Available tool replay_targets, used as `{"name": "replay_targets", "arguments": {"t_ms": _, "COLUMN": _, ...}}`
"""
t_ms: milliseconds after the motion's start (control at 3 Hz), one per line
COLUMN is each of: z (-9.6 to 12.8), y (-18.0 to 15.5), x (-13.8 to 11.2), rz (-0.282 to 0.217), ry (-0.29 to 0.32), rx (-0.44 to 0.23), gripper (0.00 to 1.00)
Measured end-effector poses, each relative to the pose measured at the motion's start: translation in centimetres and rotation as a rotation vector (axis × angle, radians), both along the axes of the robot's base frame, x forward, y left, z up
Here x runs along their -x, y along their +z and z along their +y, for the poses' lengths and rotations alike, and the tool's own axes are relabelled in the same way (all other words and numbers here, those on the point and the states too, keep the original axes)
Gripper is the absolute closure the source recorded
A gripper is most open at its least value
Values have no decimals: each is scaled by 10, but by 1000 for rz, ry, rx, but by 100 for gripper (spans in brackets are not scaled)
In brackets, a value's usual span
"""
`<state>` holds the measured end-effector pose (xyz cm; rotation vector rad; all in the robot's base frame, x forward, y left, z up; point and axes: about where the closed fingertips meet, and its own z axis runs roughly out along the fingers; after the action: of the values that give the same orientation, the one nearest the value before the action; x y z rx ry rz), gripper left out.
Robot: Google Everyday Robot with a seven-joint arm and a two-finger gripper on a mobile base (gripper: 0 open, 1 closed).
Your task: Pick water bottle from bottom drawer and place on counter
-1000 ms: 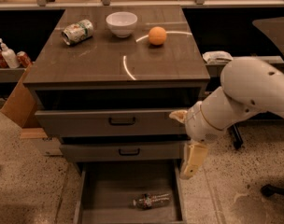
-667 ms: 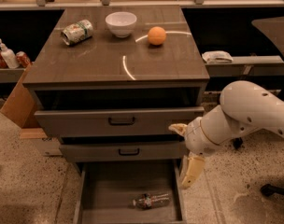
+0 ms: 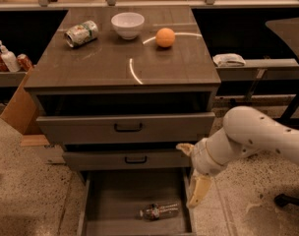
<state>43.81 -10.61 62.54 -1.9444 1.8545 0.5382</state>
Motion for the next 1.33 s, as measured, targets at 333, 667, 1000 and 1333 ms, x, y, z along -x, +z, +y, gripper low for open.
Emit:
{"name": "replay_targets", "arguments": {"t_ms": 333, "z": 2, "y": -47, "x": 3, "rz": 9, "ry": 7, "rx": 28, "gripper": 0}}
{"name": "replay_targets", "arguments": {"t_ms": 667, "z": 0, "y": -105, "x": 2, "rz": 35, "ry": -8, "rx": 10, "gripper": 0}}
{"name": "replay_targets", "arguments": {"t_ms": 1000, "z": 0, "y": -105, "x": 2, "rz": 35, "ry": -8, "rx": 10, "gripper": 0}}
{"name": "replay_targets", "arguments": {"t_ms": 1333, "z": -16, "y": -138, "x": -16, "rz": 19, "ry": -21, "rx": 0, "gripper": 0}}
